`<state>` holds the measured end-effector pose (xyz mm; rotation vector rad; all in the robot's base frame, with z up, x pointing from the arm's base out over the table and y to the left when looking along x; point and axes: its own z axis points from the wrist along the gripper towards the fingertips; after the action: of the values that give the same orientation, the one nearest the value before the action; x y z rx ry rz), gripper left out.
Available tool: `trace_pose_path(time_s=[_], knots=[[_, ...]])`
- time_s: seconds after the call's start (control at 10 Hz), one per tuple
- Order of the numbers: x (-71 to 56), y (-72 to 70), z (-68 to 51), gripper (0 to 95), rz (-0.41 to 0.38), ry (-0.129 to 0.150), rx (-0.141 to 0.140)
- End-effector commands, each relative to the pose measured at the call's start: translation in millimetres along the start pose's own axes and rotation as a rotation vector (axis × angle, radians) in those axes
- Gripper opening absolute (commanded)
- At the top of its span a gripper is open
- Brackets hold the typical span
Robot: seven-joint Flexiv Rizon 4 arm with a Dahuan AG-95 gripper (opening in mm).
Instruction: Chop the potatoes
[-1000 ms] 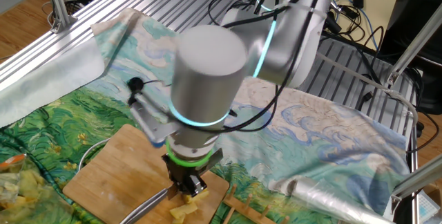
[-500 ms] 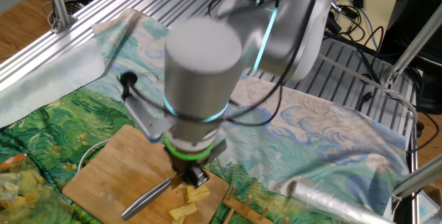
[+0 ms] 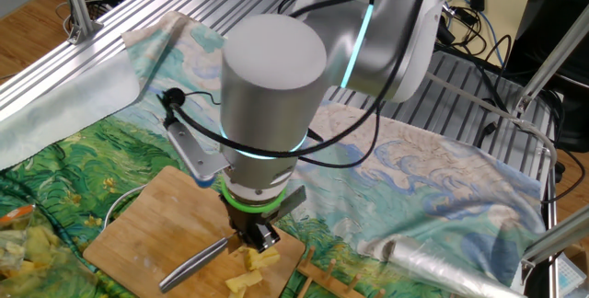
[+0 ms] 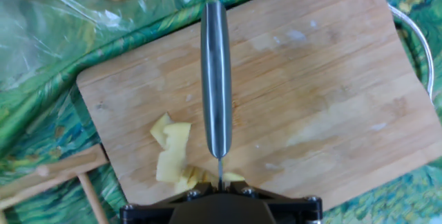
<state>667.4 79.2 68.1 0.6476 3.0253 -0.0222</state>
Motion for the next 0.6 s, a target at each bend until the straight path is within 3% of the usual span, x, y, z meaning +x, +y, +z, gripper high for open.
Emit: trace_pose_path(time_s=[0.1, 0.6], knots=[[1.5, -1.0, -2.2, 0.0, 0.032, -0.002, -0.012], [0.3, 6.9, 0.6, 0.0, 0.05, -0.002, -0.013]])
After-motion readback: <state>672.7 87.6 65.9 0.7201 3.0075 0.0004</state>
